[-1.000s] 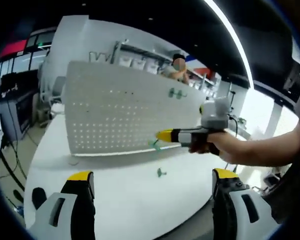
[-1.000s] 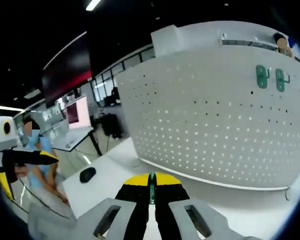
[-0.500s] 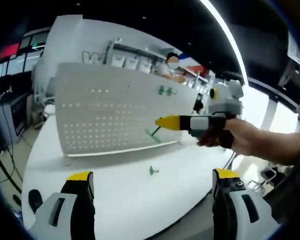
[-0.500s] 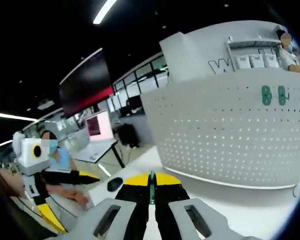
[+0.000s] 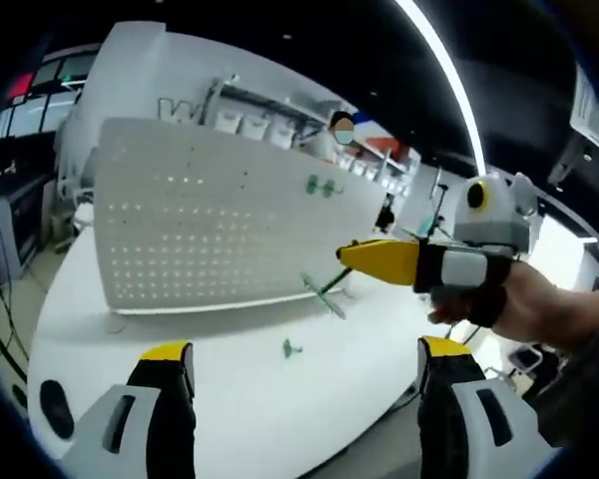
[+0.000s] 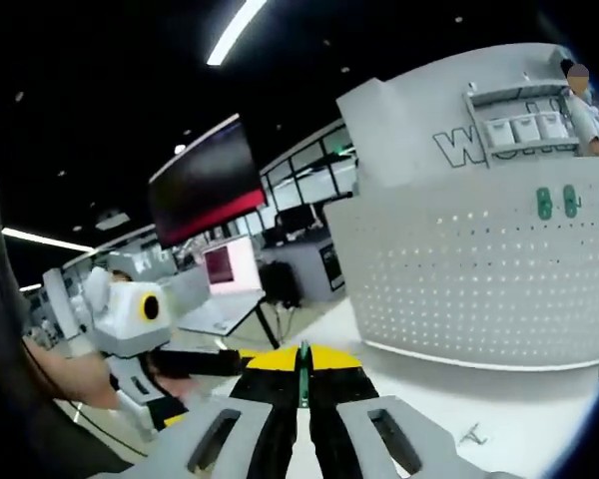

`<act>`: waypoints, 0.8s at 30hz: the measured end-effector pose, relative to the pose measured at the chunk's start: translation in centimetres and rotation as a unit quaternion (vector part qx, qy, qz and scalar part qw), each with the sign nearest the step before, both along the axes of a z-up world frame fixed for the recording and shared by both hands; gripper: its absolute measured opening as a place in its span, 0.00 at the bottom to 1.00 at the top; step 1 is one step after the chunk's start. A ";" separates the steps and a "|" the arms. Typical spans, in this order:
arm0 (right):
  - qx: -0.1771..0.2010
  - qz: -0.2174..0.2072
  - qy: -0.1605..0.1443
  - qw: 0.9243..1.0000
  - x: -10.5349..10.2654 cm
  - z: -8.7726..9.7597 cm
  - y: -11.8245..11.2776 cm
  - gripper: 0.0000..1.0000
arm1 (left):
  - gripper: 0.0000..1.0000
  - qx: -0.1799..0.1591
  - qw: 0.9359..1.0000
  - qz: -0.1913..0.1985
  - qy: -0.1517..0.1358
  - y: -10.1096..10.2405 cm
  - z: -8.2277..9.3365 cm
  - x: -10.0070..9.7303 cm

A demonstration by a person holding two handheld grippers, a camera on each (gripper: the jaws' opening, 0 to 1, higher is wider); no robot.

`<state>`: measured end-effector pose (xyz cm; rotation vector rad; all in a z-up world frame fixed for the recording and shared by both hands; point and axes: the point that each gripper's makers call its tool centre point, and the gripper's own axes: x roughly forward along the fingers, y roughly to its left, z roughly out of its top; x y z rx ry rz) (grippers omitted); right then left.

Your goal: Insert the hook assembly into the mounting plate slot until the hook locks in place.

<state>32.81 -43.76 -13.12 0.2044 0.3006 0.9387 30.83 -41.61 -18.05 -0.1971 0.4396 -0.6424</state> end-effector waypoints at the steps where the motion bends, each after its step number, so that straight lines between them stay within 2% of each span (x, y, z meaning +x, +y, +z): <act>1: 0.004 -0.001 0.004 1.000 -0.2 0.0 0.1 0.00 | 0.91 -0.001 1.000 -0.001 -0.002 0.0 0.0 0.0; 5: 0.009 0.002 0.011 1.000 -1.0 -0.4 0.5 0.00 | 0.81 -0.011 1.000 0.000 0.009 0.1 -0.2 0.2; 8: 0.011 0.005 0.018 1.000 -1.5 -0.8 0.7 0.00 | 0.79 -0.036 0.999 -0.004 0.024 -0.1 -0.1 0.1; 12: 0.018 0.006 0.023 1.000 -2.1 -0.9 1.0 0.00 | 0.63 -0.049 0.998 -0.009 0.030 0.0 -0.1 0.0; 14: 0.019 0.005 0.019 1.000 -2.3 -0.9 1.2 0.00 | 0.57 -0.055 0.998 -0.011 0.031 0.0 -0.1 0.1; 24: 0.027 0.003 -0.007 1.000 -2.6 -0.3 1.5 0.00 | 0.38 -0.110 0.992 -0.017 0.059 -0.4 0.0 -0.6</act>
